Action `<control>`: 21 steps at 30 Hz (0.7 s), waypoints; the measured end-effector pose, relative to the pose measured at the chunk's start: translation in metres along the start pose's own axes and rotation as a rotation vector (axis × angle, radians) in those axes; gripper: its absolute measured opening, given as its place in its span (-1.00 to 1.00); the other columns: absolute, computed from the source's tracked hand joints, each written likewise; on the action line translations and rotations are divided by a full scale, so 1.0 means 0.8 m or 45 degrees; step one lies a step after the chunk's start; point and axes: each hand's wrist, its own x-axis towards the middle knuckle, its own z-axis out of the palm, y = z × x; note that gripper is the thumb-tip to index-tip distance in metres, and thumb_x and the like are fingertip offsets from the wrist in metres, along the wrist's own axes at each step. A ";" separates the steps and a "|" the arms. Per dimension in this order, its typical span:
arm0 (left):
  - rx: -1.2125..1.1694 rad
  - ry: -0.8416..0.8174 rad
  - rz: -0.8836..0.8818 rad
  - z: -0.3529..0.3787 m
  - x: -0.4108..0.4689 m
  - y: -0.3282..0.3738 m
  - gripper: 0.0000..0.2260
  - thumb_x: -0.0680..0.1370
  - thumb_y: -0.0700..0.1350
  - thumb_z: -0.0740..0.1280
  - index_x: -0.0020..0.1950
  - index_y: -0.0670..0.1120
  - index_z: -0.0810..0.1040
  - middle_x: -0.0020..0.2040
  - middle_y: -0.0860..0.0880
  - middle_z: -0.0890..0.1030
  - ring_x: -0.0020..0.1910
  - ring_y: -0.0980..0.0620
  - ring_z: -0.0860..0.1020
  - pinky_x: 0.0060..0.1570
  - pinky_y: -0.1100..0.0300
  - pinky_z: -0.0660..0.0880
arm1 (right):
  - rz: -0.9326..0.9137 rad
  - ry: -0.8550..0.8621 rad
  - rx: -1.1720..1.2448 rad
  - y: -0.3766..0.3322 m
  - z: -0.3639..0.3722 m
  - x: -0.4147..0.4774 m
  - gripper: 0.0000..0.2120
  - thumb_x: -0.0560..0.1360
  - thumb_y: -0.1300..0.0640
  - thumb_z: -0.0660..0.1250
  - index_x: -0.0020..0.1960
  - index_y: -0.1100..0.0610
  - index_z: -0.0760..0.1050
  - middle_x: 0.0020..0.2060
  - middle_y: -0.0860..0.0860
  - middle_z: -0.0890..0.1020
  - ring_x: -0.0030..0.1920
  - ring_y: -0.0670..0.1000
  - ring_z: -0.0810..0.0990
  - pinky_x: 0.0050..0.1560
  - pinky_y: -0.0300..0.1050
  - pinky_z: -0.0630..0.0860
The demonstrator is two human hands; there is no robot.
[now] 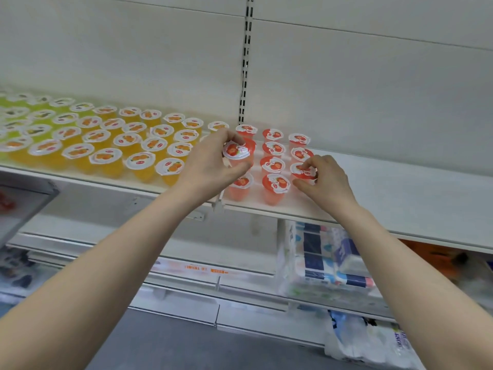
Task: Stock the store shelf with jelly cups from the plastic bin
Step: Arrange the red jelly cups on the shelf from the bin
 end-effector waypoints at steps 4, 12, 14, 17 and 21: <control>-0.009 -0.016 0.033 0.007 0.002 0.008 -0.71 0.42 0.01 0.48 0.09 0.04 0.52 0.02 0.17 0.58 0.00 0.14 0.52 0.05 0.10 0.50 | -0.064 -0.009 -0.080 0.003 0.000 0.002 -0.69 0.47 -0.07 0.42 0.14 0.01 0.49 0.18 0.00 0.44 0.03 0.02 0.55 0.02 -0.16 0.39; 0.040 -0.147 0.215 0.053 0.011 0.046 -0.70 0.41 0.09 0.42 0.10 0.09 0.50 0.06 0.15 0.58 0.03 0.13 0.54 0.03 0.05 0.51 | -0.313 -0.115 -0.344 0.028 -0.039 -0.004 -0.61 0.50 -0.11 0.35 0.29 -0.05 0.50 0.27 -0.01 0.49 0.24 0.09 0.44 0.26 0.07 0.37; 0.127 -0.250 0.317 0.069 0.010 0.056 -0.71 0.41 0.05 0.42 0.10 0.06 0.50 0.02 0.12 0.59 0.00 0.11 0.53 0.00 0.04 0.50 | -0.322 -0.118 -0.350 0.037 -0.049 -0.004 -0.59 0.53 -0.06 0.31 0.36 -0.05 0.46 0.30 -0.01 0.48 0.27 0.09 0.43 0.29 0.07 0.34; 0.339 -0.252 0.499 0.094 0.009 0.062 -0.71 0.41 0.11 0.40 0.06 0.05 0.53 -0.03 0.10 0.61 0.03 0.03 0.51 0.05 0.03 0.46 | -0.309 -0.070 -0.355 0.047 -0.058 -0.004 -0.60 0.57 0.01 0.26 0.40 0.00 0.43 0.31 0.00 0.48 0.29 0.10 0.41 0.31 0.04 0.32; 0.538 -0.264 0.567 0.122 0.008 0.063 -0.68 0.40 0.19 0.40 0.05 0.07 0.53 0.04 0.06 0.61 0.26 -0.02 0.41 0.30 -0.04 0.29 | -0.296 -0.024 -0.366 0.056 -0.062 -0.002 -0.63 0.60 0.02 0.24 0.38 0.05 0.45 0.30 0.03 0.50 0.27 0.12 0.43 0.28 0.04 0.34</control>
